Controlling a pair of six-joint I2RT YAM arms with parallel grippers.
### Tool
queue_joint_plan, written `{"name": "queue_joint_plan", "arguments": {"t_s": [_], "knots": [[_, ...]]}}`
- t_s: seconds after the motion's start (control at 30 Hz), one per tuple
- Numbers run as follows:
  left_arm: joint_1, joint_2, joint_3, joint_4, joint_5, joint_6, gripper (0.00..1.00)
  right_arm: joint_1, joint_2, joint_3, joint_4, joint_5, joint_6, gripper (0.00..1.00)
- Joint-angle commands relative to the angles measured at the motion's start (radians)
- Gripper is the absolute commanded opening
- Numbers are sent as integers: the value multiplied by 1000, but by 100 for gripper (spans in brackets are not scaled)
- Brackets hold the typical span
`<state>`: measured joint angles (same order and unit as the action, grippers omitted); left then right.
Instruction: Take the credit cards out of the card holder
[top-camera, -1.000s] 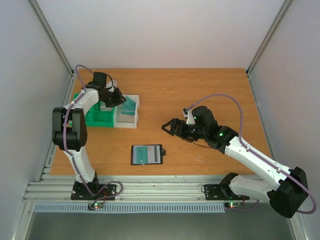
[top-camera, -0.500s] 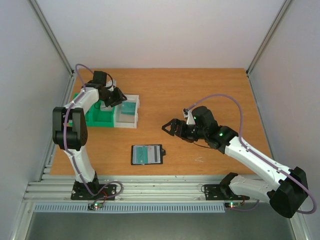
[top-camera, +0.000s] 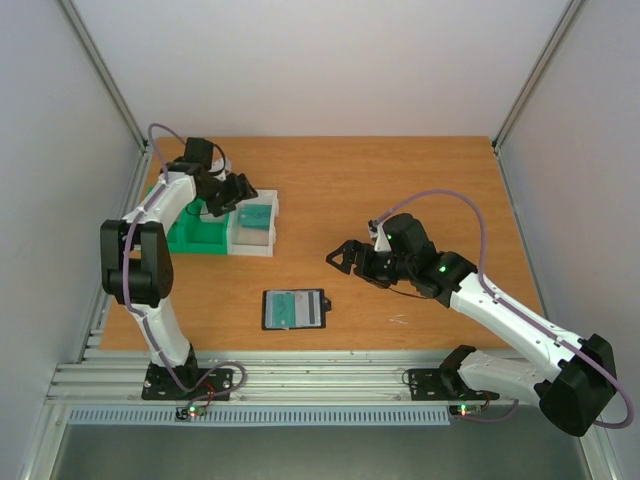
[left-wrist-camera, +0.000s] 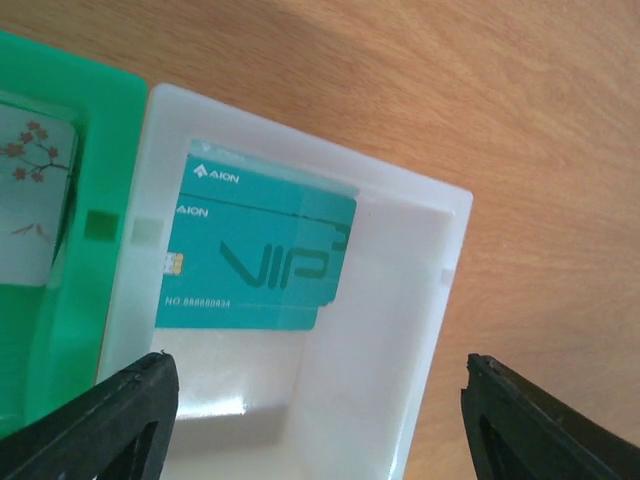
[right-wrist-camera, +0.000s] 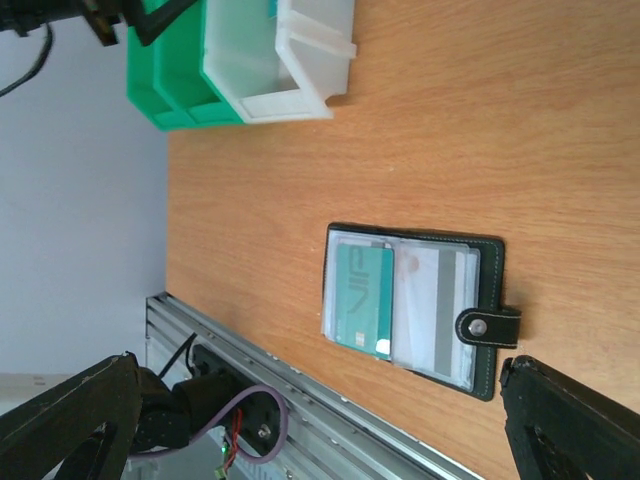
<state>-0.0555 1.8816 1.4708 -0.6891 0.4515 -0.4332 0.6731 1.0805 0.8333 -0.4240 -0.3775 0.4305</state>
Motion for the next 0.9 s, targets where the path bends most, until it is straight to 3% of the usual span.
{"name": "queue_joint_plan", "arguments": {"t_s": [0.0, 0.13, 0.33, 0.43, 0.6, 0.87], "knots": [[5, -91, 5, -88, 0, 27, 82, 2, -1, 56, -88, 44, 4, 99], [3, -160, -38, -153, 34, 55, 86, 2, 24, 77, -116, 50, -13, 98], [-14, -302, -166, -195, 72, 84, 72, 4, 103, 82, -70, -26, -40, 96], [-28, -375, -241, -198, 94, 85, 61, 11, 148, 78, -38, -53, -47, 88], [-71, -469, -343, -240, 92, 111, 53, 49, 215, 78, 9, -72, -49, 68], [-150, -603, -525, -176, 130, 29, 39, 120, 339, 84, 87, -72, -25, 50]]}}
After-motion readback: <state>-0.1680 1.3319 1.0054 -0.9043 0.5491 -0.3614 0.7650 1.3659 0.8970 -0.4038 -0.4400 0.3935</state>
